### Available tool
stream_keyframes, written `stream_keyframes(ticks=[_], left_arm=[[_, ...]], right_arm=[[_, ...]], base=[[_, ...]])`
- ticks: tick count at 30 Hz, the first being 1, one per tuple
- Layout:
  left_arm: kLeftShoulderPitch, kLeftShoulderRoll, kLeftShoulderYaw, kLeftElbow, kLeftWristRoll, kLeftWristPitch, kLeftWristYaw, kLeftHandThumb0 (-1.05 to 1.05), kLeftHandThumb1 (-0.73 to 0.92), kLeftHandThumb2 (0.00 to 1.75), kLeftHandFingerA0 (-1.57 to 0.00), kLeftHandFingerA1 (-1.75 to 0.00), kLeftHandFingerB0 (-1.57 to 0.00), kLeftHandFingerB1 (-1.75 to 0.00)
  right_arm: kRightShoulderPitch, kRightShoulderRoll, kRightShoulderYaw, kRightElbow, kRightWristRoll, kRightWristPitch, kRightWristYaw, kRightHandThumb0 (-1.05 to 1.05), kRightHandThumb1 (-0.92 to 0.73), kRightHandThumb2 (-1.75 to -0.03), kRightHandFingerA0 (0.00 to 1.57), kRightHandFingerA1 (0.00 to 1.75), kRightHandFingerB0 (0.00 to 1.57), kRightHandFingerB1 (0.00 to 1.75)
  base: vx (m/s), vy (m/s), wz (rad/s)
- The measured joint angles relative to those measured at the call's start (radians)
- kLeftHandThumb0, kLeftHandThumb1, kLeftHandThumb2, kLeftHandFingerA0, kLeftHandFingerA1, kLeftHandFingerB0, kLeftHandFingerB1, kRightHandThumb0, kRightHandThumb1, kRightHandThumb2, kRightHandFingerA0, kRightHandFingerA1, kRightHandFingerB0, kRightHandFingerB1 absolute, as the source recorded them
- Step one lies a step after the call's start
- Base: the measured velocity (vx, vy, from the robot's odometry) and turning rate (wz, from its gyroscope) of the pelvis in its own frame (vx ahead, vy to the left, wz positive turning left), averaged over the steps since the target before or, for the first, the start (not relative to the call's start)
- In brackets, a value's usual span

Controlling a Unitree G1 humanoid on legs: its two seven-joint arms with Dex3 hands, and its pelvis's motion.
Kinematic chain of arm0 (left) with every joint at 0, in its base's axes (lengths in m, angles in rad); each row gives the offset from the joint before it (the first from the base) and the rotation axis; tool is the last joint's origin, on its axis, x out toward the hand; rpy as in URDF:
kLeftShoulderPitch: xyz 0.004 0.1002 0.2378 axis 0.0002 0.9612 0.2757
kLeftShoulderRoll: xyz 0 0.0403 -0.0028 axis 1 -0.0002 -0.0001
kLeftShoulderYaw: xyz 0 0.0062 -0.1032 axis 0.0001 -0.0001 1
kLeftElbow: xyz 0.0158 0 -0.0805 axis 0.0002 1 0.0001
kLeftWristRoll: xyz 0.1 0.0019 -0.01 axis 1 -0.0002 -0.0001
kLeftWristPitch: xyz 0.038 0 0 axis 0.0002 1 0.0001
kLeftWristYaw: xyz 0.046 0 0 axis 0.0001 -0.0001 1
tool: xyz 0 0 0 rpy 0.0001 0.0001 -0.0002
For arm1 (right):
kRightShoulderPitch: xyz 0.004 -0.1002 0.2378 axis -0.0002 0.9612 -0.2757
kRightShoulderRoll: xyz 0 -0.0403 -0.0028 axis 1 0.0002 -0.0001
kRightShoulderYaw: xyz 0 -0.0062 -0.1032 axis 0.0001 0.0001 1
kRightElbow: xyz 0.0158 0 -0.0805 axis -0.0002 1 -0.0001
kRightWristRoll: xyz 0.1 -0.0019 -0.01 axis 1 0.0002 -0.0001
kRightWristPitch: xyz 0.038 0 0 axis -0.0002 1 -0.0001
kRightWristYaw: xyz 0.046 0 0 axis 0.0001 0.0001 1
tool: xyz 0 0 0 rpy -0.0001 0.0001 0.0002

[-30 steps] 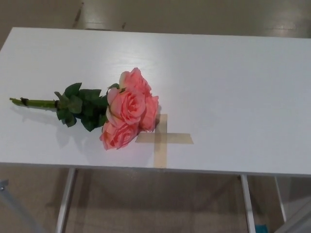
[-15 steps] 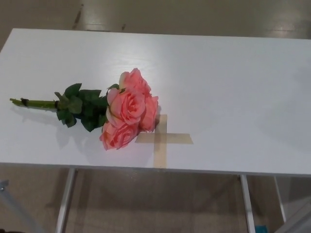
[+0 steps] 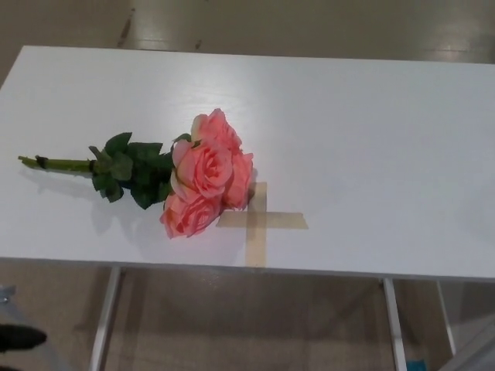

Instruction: Use the left hand to pick up the rose and passes it to a human.

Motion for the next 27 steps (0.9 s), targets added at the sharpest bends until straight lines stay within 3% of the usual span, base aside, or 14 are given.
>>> stream_keyframes(ticks=[4,6,7,11,18,27], left_arm=[[0.015,0.002,0.052,-0.119,-0.065,0.014,-0.018,-0.38,0.4,0.52,-0.54,-0.46,-0.33,-0.36],[0.013,0.002,0.068,-0.179,-0.093,0.019,-0.017,-0.51,0.44,0.54,-0.47,-0.46,-0.28,-0.33],[0.007,0.001,0.077,-0.215,-0.107,0.022,-0.017,-0.67,0.41,0.74,-0.37,-0.49,-0.19,-0.38],[-0.083,0.002,0.09,-0.317,-0.165,0.038,-0.014,-0.79,0.45,0.8,-0.26,-0.43,-0.16,-0.37],[-0.422,0.022,0.044,-0.37,-0.189,0.087,0.021,-0.77,0.47,0.78,-0.2,-0.39,-0.15,-0.37],[-0.718,0.05,-0.134,-0.167,-0.043,0.118,0.068,-0.77,0.46,0.77,-0.19,-0.38,-0.14,-0.36]], right_arm=[[0.0,0.0,0.0,0.0,0.0,0.0,0.0,-0.3,-0.7,-0.61,0.63,0.41,0.47,0.36],[0.0,0.0,0.0,0.0,0.0,0.0,0.0,-0.3,-0.7,-0.61,0.62,0.41,0.47,0.36],[0.0,0.0,0.0,0.0,0.0,0.0,0.0,-0.3,-0.7,-0.61,0.62,0.41,0.47,0.36],[0.0,0.0,0.0,0.001,0.0,0.0,0.0,-0.3,-0.7,-0.61,0.62,0.41,0.48,0.36],[-0.001,0.0,0.001,0.002,-0.002,0.0,0.001,-0.3,-0.7,-0.61,0.62,0.41,0.48,0.36],[-0.001,0.0,0.0,0.002,-0.002,0.0,0.002,-0.3,-0.7,-0.61,0.62,0.41,0.48,0.37]], base=[[0.0,0.0,0.0],[0.0,0.0,0.0],[0.0,0.0,0.0],[0.0,0.0,0.0],[0.0,0.0,0.0],[0.0,0.0,0.0]])
